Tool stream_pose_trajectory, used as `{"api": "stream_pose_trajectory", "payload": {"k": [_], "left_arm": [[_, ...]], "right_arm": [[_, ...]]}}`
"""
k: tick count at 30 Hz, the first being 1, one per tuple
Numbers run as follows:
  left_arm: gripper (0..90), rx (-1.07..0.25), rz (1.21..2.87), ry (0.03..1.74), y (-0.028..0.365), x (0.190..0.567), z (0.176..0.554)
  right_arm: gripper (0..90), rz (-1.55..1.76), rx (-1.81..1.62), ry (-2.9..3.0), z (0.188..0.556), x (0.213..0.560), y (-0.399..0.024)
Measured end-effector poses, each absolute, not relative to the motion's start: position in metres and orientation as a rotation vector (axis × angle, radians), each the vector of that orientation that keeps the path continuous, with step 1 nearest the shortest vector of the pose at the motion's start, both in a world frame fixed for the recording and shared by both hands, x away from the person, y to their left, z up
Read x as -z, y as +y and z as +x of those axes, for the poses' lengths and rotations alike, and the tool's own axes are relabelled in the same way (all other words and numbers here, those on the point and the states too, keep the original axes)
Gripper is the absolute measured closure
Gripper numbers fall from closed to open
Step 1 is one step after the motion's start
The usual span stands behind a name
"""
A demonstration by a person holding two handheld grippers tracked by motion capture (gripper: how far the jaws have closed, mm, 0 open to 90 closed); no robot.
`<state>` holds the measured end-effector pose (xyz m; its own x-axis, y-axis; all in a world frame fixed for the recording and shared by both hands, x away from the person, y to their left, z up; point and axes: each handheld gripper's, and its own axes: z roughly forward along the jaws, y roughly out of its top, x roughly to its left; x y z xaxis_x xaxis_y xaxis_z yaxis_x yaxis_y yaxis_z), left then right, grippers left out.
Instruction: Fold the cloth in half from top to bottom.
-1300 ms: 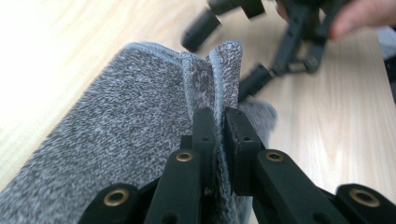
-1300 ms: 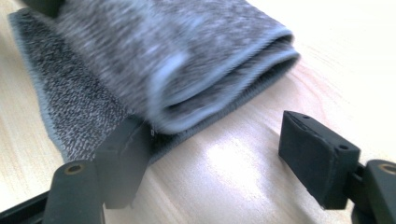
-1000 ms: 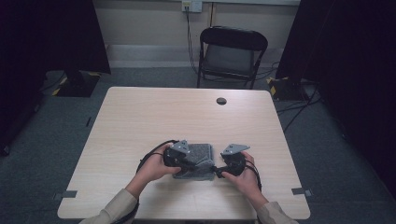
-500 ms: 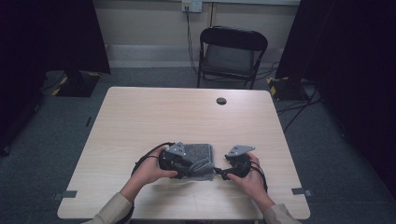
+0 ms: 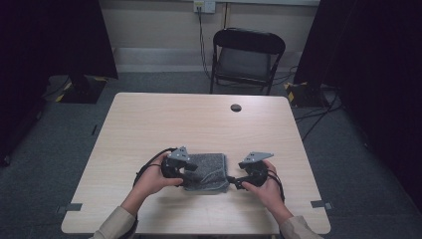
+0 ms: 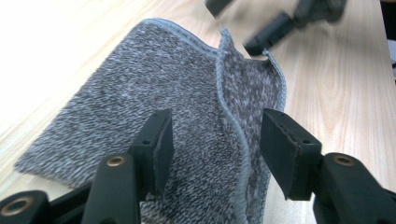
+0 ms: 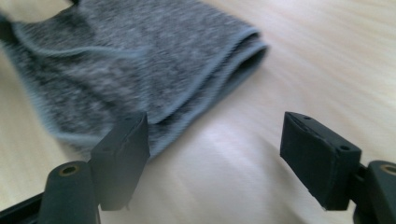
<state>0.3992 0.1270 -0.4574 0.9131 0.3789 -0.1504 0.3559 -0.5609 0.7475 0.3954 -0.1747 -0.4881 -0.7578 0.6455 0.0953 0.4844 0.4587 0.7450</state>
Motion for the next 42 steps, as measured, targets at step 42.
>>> {"api": "stream_pose_trajectory", "payload": {"k": [42], "left_arm": [[46.5,0.067,2.231,0.489,0.149,0.469,0.367]], "right_arm": [[23.2,0.918,-1.156,2.543,0.385,0.492,-0.168]]}}
